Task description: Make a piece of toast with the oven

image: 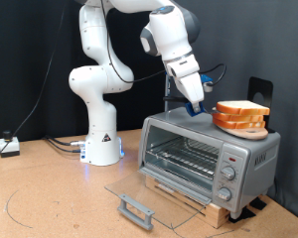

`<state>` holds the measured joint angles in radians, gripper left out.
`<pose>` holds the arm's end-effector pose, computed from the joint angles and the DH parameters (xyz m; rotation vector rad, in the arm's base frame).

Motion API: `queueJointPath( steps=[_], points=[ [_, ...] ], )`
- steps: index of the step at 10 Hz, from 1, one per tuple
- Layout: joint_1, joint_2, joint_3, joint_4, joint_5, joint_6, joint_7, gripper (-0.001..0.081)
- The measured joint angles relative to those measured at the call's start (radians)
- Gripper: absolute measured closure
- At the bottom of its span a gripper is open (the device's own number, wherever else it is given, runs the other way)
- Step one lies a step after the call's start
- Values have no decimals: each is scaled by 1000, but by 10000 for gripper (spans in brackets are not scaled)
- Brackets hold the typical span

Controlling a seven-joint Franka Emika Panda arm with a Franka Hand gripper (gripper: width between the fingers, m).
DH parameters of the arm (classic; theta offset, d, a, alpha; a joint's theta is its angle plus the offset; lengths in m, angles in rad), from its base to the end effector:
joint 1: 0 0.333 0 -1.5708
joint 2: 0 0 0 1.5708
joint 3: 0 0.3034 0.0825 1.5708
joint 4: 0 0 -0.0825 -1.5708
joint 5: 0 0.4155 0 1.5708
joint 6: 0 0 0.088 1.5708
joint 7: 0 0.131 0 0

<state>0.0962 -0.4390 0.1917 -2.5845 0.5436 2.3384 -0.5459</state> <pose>0.4318 0.1408 0.3737 -2.7278 -0.6676 -0.3397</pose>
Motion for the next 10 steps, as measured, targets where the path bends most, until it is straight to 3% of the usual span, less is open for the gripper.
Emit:
queueJointPath(
  steps=[7, 10],
  points=[
    [13, 25, 17, 2, 35, 39, -1, 394],
    [12, 24, 42, 19, -1, 33, 28, 394]
  ],
)
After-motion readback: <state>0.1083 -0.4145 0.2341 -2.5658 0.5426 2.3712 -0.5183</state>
